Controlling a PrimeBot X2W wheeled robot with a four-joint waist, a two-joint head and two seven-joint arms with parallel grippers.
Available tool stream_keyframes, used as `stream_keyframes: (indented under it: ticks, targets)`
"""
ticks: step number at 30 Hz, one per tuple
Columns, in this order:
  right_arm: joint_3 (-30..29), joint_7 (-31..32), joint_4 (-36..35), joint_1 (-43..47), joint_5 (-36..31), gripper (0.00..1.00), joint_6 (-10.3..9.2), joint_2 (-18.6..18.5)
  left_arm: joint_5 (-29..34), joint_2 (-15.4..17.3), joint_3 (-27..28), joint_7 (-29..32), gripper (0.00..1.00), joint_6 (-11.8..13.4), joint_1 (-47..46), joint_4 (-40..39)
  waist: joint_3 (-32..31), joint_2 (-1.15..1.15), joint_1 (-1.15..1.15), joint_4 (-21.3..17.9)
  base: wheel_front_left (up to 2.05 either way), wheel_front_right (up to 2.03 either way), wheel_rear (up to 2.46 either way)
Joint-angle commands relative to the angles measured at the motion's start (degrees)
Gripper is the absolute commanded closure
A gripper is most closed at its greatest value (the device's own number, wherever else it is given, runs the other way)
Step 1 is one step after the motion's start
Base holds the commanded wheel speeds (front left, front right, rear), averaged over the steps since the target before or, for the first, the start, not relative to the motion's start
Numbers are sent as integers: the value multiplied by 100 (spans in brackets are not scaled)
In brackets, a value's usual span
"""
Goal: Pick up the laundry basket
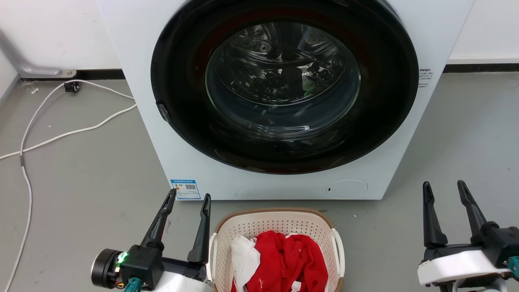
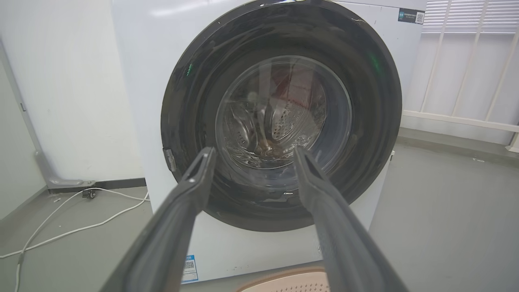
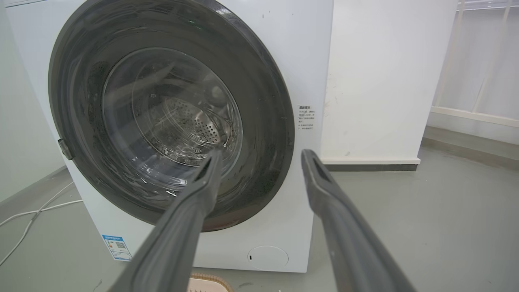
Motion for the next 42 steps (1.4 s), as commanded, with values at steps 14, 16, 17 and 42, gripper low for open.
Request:
stream_keyframes:
  ticks: [14,16,17,42]
  targets:
    - [-28,-48,96,-61,-38,0,-2,-8,160,-81,136,-41,0,-172,47,108,-3,0,0,14,0,0,0]
    - [-38,-48,111,-75,-29,0,-2,-8,157,-84,145,-41,0,-183,54,113,-2,0,0,16,0,0,0]
    - [-43,-48,115,-83,-24,0,-2,-8,164,-85,152,-41,0,-174,60,115,1,0,0,16,0,0,0]
    - [291,-46,1491,-1959,-509,0,-2,-7,404,289,428,-40,0,-183,-1670,1891,2626,0,0,-202,0,0,0]
